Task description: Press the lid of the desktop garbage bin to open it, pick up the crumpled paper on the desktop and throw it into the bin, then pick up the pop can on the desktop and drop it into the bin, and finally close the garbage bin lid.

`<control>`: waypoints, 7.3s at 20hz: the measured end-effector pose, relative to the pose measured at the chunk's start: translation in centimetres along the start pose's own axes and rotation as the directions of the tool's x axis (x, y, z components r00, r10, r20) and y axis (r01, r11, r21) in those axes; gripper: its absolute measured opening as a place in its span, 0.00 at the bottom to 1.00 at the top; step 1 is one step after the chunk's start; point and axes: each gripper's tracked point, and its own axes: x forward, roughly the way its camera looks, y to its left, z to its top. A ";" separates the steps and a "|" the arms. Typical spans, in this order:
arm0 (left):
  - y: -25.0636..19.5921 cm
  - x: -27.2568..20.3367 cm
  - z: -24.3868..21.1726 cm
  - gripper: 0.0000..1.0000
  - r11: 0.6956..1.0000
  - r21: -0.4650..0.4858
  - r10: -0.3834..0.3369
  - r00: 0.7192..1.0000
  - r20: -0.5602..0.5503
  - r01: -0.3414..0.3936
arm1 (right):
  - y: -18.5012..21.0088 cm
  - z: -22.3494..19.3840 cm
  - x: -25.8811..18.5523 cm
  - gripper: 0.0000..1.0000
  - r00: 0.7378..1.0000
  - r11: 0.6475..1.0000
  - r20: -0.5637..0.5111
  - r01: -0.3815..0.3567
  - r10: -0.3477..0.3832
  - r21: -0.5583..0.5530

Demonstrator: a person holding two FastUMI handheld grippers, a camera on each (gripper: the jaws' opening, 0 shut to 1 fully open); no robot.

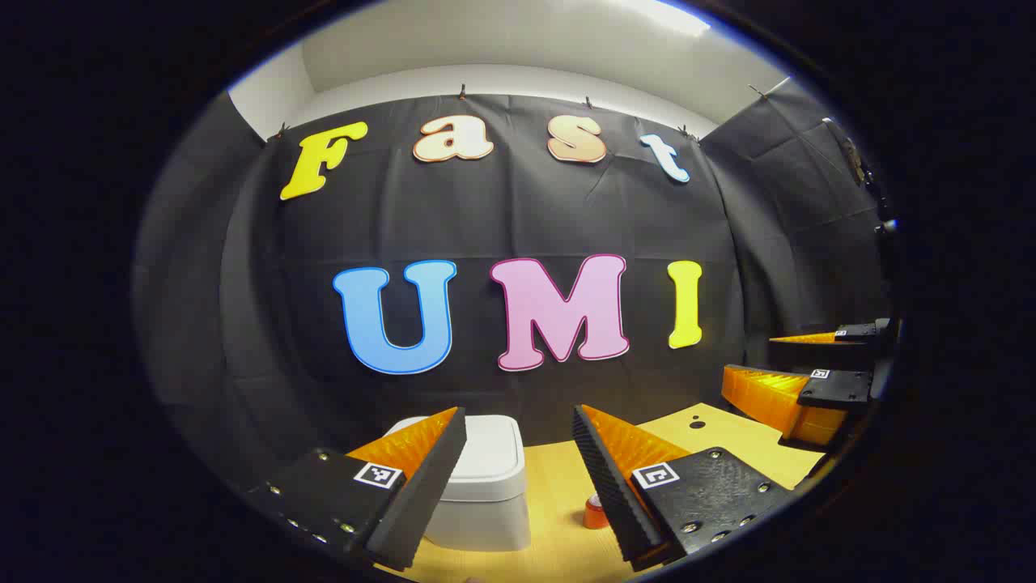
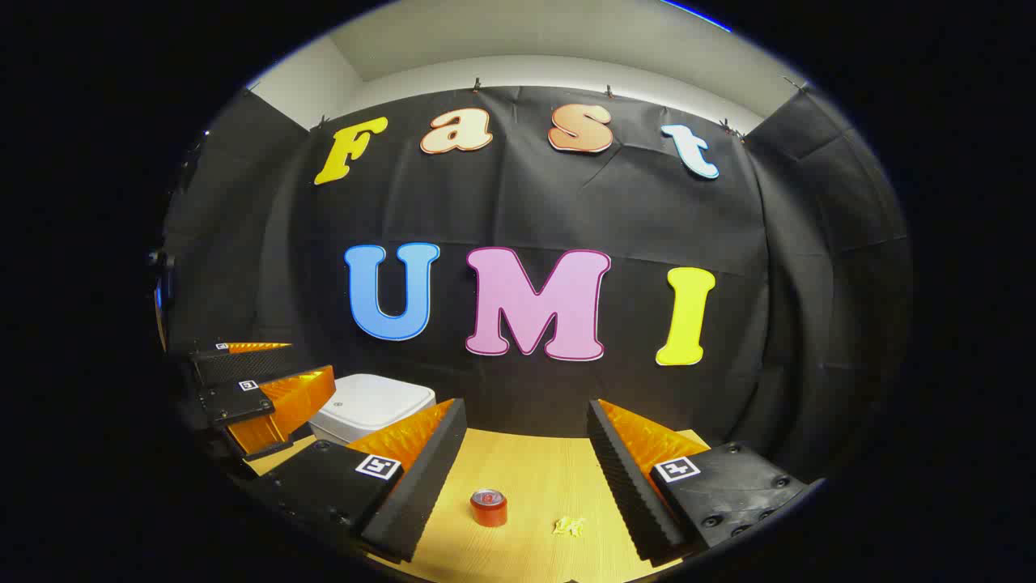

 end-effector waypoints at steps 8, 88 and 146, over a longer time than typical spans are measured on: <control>-0.7 -0.7 -0.8 0.89 1.000 -0.015 -0.009 1.000 -0.011 0.009 | -1.9 -0.5 -2.2 0.98 0.998 0.998 -0.009 0.058 -0.058 0.023; 7.7 9.1 0.5 0.01 0.990 -0.138 -0.006 1.000 -0.011 0.004 | -2.8 -5.3 1.6 0.98 0.990 0.996 -0.133 0.051 -0.041 0.076; 3.0 -1.1 -9.8 0.96 0.996 -0.062 0.040 0.952 -0.303 -0.061 | -7.6 -41.0 9.9 0.97 0.375 0.999 -0.926 -0.005 0.049 0.050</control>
